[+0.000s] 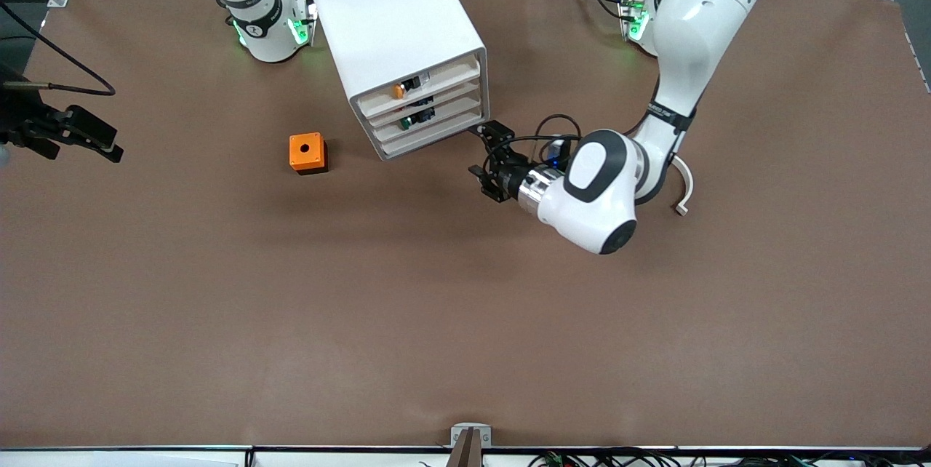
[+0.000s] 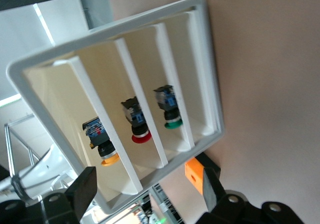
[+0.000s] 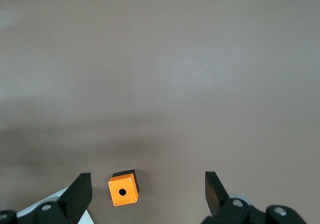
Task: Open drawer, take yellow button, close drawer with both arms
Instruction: 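Grasp the drawer handle with the left gripper, then pull the drawer open with the left gripper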
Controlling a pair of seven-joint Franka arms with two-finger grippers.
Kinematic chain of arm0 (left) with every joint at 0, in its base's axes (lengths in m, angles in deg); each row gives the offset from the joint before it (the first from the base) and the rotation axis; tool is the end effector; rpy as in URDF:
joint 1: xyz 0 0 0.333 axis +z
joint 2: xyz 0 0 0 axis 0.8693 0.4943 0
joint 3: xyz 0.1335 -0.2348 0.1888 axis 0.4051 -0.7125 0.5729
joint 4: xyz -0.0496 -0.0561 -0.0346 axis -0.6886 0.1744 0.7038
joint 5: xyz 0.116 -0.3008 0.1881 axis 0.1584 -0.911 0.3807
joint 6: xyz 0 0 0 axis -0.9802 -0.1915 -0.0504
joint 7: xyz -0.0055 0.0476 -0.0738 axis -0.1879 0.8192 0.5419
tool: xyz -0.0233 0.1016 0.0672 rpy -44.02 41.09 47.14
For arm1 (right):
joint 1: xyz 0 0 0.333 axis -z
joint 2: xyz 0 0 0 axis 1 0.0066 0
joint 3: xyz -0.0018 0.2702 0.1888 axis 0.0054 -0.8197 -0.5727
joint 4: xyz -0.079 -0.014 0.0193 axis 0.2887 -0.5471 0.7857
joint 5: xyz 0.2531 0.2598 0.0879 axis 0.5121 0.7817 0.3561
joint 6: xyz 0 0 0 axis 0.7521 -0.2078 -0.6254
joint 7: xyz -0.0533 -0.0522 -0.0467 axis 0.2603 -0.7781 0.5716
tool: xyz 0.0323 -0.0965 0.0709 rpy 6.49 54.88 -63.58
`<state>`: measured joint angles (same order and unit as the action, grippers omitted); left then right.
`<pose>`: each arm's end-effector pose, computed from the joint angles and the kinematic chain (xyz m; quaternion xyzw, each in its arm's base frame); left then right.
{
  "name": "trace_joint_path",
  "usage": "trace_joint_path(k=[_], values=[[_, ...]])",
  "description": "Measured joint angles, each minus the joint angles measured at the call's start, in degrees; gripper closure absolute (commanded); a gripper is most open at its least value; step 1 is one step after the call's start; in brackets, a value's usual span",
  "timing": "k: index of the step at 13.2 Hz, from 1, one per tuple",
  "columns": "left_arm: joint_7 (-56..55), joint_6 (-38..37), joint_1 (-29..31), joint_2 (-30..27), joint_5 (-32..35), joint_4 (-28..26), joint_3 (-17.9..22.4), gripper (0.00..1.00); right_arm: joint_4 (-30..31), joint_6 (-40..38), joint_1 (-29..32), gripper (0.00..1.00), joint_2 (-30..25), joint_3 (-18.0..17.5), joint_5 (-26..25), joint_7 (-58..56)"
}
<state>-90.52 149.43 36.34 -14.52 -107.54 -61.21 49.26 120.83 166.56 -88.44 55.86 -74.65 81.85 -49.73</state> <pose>0.5196 -0.4367 0.3069 -0.4717 -0.7011 0.5197 0.1262 0.5446 0.0025 0.6317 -0.9988 0.0389 -0.0287 0.0107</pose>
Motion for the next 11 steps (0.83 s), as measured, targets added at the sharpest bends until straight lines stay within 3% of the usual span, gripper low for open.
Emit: trace_joint_path(k=[3,8,11], values=[[-7.7,-1.1,-3.3,1.9,-1.4,0.0,-0.1,0.22,0.0,0.0,0.0,0.0,0.0,0.0,0.0,0.0],[-14.7,-6.2,-6.4,3.5,-3.2,0.0,-0.2,0.25,0.0,0.0,0.0,0.0,0.0,0.0,0.0,0.0],[-17.8,-8.3,-6.5,3.5,-5.3,0.1,-0.2,0.38,0.0,0.0,0.0,0.0,0.0,0.0,0.0,0.0]])
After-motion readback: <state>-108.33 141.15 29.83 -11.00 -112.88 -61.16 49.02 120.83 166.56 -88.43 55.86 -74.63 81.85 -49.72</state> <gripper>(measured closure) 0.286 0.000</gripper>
